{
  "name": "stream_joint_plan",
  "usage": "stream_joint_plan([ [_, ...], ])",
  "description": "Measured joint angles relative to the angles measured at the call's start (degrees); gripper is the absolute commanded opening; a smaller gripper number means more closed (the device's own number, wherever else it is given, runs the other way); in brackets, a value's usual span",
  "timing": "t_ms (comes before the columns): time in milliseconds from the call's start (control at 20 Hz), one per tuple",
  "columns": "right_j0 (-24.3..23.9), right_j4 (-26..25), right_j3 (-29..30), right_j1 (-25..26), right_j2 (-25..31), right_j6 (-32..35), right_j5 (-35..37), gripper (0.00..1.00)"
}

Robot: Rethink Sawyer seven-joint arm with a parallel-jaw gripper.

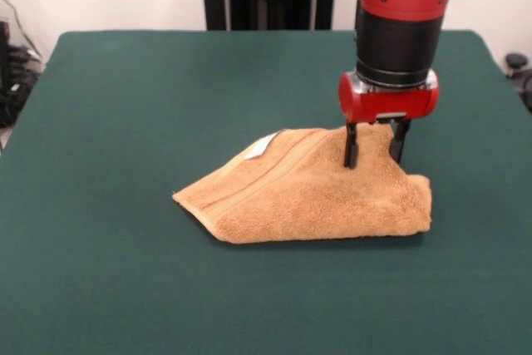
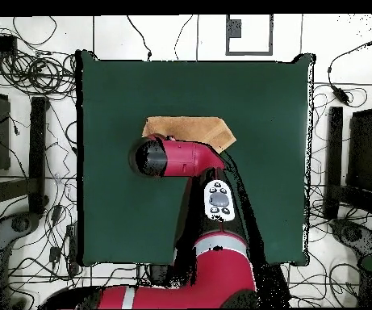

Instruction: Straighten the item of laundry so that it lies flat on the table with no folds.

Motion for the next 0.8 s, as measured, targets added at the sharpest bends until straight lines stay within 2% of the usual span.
stream_joint_plan([
  [800, -1.0, 0.0, 0.4, -2.2, 0.0, 0.0, -1.7, 1.00],
])
